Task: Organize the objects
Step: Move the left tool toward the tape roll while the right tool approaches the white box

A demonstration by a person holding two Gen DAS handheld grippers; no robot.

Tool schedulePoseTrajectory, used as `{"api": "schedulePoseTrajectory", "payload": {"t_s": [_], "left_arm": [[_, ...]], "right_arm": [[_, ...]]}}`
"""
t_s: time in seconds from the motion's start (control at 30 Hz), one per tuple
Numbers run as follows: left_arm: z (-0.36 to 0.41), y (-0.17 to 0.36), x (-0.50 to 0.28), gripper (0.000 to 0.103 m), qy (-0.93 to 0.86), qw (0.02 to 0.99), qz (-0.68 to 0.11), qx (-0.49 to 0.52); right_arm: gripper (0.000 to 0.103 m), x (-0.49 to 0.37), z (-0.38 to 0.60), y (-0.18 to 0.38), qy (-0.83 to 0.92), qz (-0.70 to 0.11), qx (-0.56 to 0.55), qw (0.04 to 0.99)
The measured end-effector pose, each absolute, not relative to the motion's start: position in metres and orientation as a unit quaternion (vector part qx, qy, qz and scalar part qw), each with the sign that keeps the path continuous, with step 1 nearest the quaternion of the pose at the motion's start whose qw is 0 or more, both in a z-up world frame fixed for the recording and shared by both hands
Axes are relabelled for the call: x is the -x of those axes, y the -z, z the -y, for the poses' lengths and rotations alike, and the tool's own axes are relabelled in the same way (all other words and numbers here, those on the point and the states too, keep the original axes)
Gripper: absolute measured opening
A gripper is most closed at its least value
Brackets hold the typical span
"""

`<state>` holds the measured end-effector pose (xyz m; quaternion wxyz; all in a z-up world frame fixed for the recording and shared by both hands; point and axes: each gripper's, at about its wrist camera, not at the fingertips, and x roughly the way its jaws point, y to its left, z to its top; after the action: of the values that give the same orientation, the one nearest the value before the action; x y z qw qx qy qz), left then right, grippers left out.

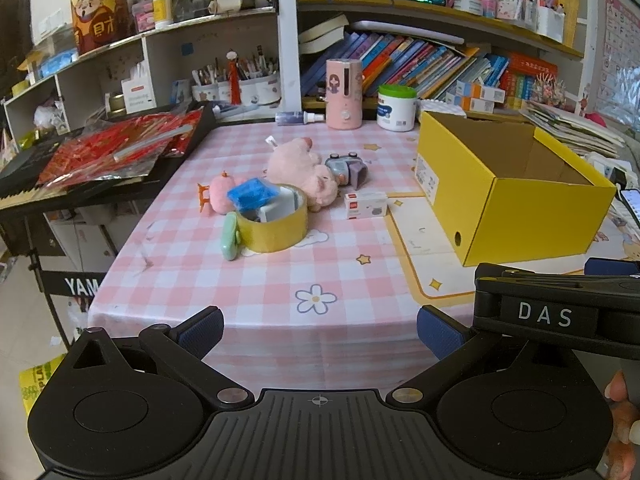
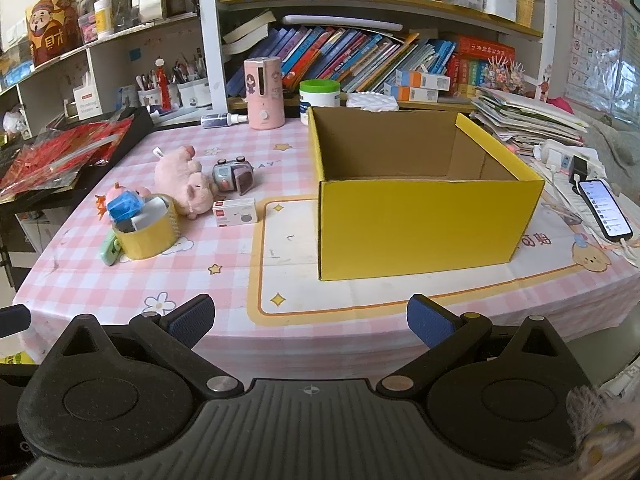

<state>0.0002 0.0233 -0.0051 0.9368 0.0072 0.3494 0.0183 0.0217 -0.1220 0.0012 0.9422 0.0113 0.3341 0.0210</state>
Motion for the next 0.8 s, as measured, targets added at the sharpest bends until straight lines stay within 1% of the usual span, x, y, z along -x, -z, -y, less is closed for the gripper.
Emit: {"api": "schedulePoseTrajectory", "payload": {"t_s": [0.4, 0.6, 0.7, 0.8], "left_arm": [[-0.047, 0.007, -0.003, 0.103, -0.045, 0.937, -0.346, 0.014], [-0.062, 0.011, -0.014, 0.103, -0.063, 0.938, -0.34, 0.027], [-0.07, 0.013, -0.022, 0.103, -0.082, 0.94, -0.33, 0.035], [-0.077, 0.016, -0.035, 0.103, -0.093, 0.935, -0.339, 0.046]], "right_arm": [[0.103, -0.038, 0.104, -0.001, -0.069, -0.338, -0.012, 0.939], [0.101, -0.055, 0.086, -0.001, -0.098, -0.332, 0.01, 0.938], [0.099, -0.068, 0.079, -0.002, -0.118, -0.327, 0.012, 0.937], [0.096, -0.083, 0.073, -0.003, -0.131, -0.321, 0.012, 0.938]]}}
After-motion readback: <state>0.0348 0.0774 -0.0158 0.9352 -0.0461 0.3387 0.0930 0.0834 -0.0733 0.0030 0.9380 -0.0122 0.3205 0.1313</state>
